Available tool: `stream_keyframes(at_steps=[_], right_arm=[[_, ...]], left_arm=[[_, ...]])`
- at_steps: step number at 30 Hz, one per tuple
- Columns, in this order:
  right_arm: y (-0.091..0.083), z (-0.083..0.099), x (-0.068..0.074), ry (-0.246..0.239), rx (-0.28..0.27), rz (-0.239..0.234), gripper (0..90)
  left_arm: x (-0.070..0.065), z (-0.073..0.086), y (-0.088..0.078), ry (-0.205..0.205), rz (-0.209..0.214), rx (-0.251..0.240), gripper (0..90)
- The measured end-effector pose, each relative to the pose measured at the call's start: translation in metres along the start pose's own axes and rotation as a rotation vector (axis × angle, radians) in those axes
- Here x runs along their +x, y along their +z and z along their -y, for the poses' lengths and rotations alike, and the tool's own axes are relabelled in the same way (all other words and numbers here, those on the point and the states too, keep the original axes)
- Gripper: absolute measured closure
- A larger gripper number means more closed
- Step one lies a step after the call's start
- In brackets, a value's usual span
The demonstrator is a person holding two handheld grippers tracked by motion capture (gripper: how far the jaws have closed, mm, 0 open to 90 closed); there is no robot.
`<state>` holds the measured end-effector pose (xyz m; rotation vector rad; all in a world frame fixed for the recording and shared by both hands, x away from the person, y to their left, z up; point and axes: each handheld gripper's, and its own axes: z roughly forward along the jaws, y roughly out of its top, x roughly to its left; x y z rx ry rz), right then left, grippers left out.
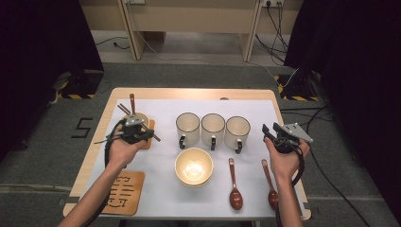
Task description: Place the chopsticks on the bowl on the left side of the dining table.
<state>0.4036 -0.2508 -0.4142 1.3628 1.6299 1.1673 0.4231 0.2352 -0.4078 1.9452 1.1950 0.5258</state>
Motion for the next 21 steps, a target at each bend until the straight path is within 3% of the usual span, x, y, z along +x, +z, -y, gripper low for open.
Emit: stream_keyframes(at_steps=[3, 9, 21], right_arm=[[0.001, 0.001, 0.001, -0.002, 0.002, -0.003, 55.2], [0.002, 0.001, 0.002, 0.002, 0.004, -0.005, 55.2], [0.003, 0.002, 0.003, -0.002, 0.012, -0.01, 55.2]], left_arm=[[0.017, -0.004, 0.003, -0.013, -0.06, -0.004, 89.1], [0.042, -0.013, 0.013, -0.028, -0.141, -0.008, 89.1], [0.058, -0.027, 0.035, 0.021, -0.196, 0.021, 89.2]])
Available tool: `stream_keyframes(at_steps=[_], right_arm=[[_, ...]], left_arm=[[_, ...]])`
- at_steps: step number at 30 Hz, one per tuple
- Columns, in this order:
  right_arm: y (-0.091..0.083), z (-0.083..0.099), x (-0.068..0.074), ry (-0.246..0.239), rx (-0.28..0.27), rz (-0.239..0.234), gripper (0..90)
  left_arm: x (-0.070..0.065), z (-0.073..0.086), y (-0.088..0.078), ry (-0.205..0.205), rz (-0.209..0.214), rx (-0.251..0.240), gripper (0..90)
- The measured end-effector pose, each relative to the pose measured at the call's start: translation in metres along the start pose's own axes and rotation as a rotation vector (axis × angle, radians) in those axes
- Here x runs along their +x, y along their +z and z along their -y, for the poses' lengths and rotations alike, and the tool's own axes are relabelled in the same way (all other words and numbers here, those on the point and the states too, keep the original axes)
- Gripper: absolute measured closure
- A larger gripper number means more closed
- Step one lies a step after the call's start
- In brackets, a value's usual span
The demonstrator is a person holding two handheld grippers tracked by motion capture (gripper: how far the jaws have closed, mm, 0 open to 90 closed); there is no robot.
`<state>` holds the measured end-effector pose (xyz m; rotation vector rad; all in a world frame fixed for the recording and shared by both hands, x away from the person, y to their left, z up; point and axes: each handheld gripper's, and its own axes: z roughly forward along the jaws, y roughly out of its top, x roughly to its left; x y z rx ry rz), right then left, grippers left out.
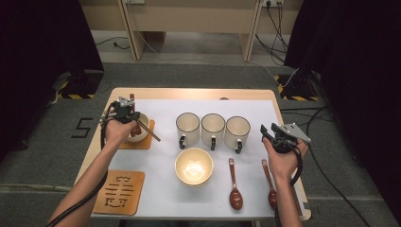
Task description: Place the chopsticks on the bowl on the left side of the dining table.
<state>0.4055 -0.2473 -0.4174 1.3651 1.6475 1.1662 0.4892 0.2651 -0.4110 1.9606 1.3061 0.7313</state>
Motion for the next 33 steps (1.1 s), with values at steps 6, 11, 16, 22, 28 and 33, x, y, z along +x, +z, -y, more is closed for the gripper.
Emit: stream_keyframes(at_steps=[6, 11, 16, 22, 28, 33], right_arm=[[0.0, 0.0, 0.0, 0.001, 0.001, -0.002, 55.2], [0.001, 0.001, 0.001, 0.001, -0.001, -0.005, 55.2], [0.001, 0.001, 0.001, 0.0, 0.003, -0.007, 55.2], [0.001, 0.001, 0.0, -0.003, 0.002, -0.006, 55.2], [0.001, 0.001, 0.0, 0.002, 0.004, -0.009, 55.2], [0.001, 0.001, 0.0, 0.0, 0.001, -0.007, 55.2]], left_arm=[[0.004, -0.002, 0.006, -0.003, -0.012, 0.016, 89.2], [0.007, -0.002, 0.012, -0.006, -0.024, 0.033, 89.2], [0.007, -0.003, 0.015, 0.0, -0.027, 0.041, 89.3], [0.007, -0.003, 0.018, 0.0, -0.032, 0.055, 89.3], [0.008, -0.003, 0.02, -0.002, -0.037, 0.066, 89.3], [0.009, -0.001, 0.021, -0.004, -0.053, 0.075, 89.3]])
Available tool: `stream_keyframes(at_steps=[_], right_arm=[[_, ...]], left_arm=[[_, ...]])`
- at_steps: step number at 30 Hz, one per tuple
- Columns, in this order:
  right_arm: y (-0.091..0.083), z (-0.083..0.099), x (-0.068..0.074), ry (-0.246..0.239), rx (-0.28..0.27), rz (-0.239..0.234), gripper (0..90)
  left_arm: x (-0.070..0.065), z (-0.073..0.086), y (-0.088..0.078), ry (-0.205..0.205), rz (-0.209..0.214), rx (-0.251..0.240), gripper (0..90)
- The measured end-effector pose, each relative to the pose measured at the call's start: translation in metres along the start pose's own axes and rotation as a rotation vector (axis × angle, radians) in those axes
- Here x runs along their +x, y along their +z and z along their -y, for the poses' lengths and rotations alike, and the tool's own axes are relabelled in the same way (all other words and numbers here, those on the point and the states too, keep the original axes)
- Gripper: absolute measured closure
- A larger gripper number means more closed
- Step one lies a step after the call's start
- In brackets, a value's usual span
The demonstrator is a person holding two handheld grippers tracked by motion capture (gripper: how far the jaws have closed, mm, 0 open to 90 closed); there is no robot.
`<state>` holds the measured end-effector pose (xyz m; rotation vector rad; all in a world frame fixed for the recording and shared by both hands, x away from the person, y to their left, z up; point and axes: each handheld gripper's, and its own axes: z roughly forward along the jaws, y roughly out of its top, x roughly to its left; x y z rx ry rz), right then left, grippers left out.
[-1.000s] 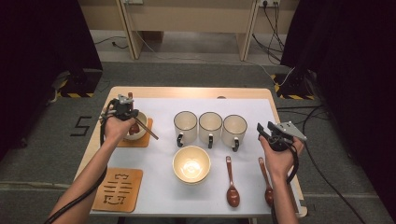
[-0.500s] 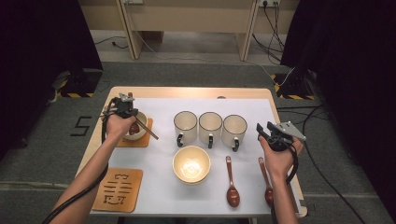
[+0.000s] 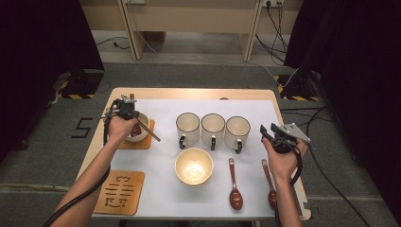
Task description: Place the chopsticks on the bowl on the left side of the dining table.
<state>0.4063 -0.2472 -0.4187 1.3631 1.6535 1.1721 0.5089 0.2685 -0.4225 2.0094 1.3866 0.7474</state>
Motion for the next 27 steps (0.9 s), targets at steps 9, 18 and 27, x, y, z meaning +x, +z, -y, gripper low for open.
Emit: stream_keyframes(at_steps=[9, 18, 27], right_arm=[[0.0003, 0.0003, 0.0003, -0.005, 0.003, 0.001, 55.2], [0.0001, 0.0001, -0.0003, -0.008, 0.005, 0.001, 55.3], [0.0007, 0.0005, 0.0007, -0.006, 0.006, 0.001, 55.3]], left_arm=[[0.0003, 0.002, 0.0015, -0.014, -0.019, 0.018, 89.3], [0.0019, 0.0042, 0.0011, -0.031, -0.039, 0.049, 89.4], [0.004, 0.0075, 0.0009, -0.058, -0.05, 0.088, 89.3]])
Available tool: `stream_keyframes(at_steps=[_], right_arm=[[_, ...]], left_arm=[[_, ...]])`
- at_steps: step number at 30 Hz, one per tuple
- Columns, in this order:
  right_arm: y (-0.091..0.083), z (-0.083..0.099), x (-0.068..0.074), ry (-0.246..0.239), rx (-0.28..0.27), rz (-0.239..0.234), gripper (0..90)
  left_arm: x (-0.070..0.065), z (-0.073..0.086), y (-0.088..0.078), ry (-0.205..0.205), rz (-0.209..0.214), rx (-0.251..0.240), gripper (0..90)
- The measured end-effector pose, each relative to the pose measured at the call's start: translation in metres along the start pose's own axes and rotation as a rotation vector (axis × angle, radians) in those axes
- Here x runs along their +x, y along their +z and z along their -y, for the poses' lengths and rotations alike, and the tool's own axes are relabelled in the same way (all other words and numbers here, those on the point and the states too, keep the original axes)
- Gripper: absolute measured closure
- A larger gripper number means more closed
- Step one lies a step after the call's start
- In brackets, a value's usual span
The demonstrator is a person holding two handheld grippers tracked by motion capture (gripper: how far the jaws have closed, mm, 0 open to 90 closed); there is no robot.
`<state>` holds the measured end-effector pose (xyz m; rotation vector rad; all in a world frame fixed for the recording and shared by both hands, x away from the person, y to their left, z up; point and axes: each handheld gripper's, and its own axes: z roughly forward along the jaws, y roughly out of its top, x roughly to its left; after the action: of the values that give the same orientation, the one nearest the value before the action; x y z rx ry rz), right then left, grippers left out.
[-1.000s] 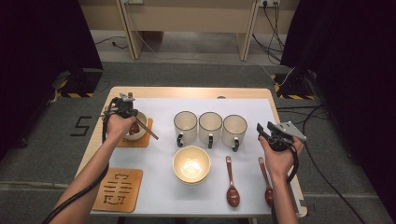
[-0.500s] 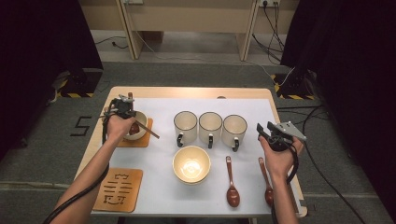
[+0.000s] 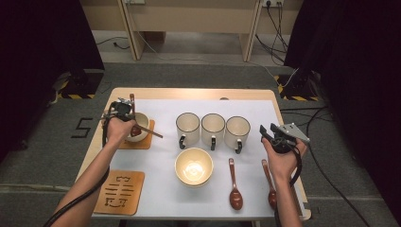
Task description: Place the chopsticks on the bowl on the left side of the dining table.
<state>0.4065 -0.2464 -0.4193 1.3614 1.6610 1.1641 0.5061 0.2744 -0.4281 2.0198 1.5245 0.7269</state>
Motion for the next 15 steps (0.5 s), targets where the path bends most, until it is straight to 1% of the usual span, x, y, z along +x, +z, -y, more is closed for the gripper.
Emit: stream_keyframes(at_steps=[7, 12, 15], right_arm=[[-0.0001, 0.0, -0.0003, 0.001, -0.003, 0.001, 55.3], [0.0, -0.0001, -0.0004, 0.0, -0.003, 0.001, 55.3], [0.0, -0.0002, -0.0005, -0.003, -0.004, 0.001, 55.3]], left_arm=[[0.0003, 0.0012, 0.0009, -0.015, -0.008, 0.025, 89.4], [0.0004, 0.0026, 0.0017, -0.035, -0.012, 0.045, 89.3], [0.0008, 0.0028, 0.0015, -0.038, -0.013, 0.052, 89.3]])
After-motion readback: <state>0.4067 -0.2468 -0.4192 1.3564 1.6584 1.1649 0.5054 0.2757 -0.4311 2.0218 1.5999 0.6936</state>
